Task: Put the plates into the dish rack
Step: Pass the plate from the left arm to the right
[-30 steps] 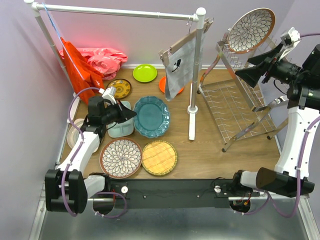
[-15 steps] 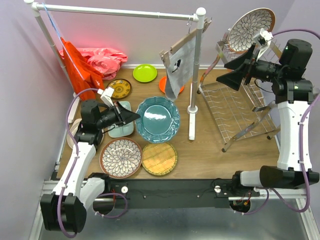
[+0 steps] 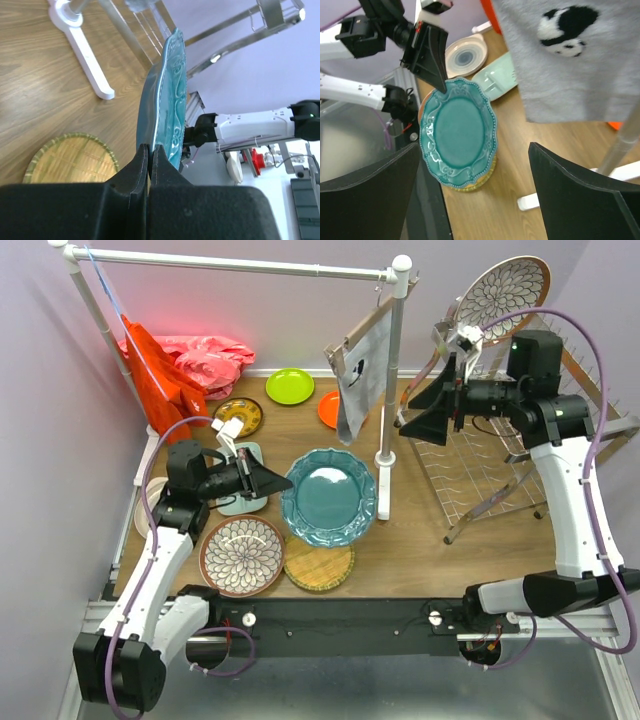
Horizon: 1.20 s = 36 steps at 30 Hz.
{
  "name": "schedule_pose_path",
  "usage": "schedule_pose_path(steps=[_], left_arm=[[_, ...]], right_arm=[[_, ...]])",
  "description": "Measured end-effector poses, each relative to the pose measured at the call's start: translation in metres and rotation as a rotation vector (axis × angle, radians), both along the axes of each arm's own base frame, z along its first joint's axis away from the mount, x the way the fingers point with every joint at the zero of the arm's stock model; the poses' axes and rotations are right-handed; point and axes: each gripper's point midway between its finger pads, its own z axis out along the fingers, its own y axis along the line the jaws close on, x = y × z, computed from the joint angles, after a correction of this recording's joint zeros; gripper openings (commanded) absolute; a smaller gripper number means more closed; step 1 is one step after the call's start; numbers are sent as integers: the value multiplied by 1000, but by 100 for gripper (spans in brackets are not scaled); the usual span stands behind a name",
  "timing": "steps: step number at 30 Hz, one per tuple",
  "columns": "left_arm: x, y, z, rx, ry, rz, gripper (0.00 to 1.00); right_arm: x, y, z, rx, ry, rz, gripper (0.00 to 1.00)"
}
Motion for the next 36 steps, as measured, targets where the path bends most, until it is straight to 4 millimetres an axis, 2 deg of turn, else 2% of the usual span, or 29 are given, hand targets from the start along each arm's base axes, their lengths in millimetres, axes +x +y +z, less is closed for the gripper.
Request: schedule_pose_path(steps=[4, 7, 12, 22, 27, 33, 36], left_arm=[[-4, -6, 16, -12, -28, -28, 0], [-6, -10, 38, -27, -72, -50, 0], [-9, -17, 64, -56, -112, -85, 0], [-7, -26, 90, -104, -130, -124, 0], [-3, -28, 96, -119, -140, -129, 0], [2, -32, 102, -126, -144, -138, 0], [5, -33, 105, -129, -153, -141, 0]], right_arm=[[-11, 13, -14, -17, 50, 40, 96], [-19, 24, -27, -38, 94, 69, 96], [-23, 32, -33, -59, 114, 77, 96], [-19, 42, -51, -85, 207, 60, 91], [-22, 46, -58, -84, 265, 58, 88], [-26, 51, -58, -78, 286, 69, 78], [-29, 54, -59, -75, 309, 73, 69]])
